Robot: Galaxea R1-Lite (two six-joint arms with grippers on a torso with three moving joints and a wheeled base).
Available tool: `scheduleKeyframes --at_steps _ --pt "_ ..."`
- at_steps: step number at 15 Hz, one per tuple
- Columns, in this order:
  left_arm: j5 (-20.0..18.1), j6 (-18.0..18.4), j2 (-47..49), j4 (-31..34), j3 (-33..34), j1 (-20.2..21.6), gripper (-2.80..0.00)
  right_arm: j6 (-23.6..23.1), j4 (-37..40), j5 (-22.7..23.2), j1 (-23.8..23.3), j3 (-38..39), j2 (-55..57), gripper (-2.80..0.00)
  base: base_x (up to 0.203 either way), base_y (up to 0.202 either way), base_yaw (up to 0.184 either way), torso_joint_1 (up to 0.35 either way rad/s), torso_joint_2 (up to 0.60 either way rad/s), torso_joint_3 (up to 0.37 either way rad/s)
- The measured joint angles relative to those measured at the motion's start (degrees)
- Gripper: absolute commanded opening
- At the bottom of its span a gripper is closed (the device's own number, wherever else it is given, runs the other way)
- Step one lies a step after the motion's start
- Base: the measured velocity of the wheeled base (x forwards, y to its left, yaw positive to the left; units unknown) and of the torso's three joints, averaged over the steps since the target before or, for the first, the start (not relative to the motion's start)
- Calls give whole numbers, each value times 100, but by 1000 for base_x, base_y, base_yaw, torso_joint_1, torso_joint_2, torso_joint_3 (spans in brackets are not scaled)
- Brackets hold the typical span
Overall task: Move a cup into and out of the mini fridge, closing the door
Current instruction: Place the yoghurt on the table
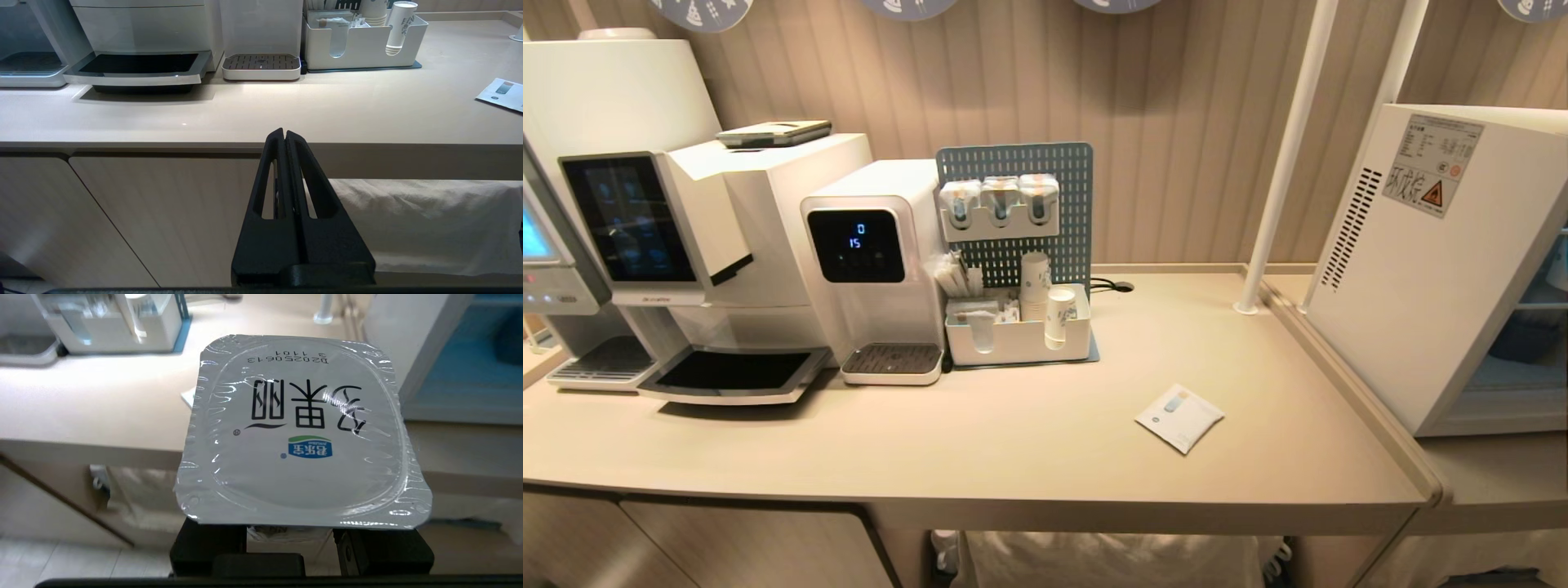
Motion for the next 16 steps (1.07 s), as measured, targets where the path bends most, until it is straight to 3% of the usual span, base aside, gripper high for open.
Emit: scheduleKeyframes --at_steps 3,6,12,16 --pt "0 1 0 0 0 0 -280 50 -688 99 2 116 1564 -280 0 0 0 0 0 0" --pt "1 -2 0 2 0 0 -280 197 -2149 124 0 585 3220 -280 0 0 0 0 0 0" --pt "0 -16 0 6 0 0 -280 310 -6072 68 -9 1264 6745 -280 0 0 0 0 0 0" --pt "1 -16 0 6 0 0 -280 326 -8638 -496 -16 1036 8970 -280 0 0 0 0 0 0"
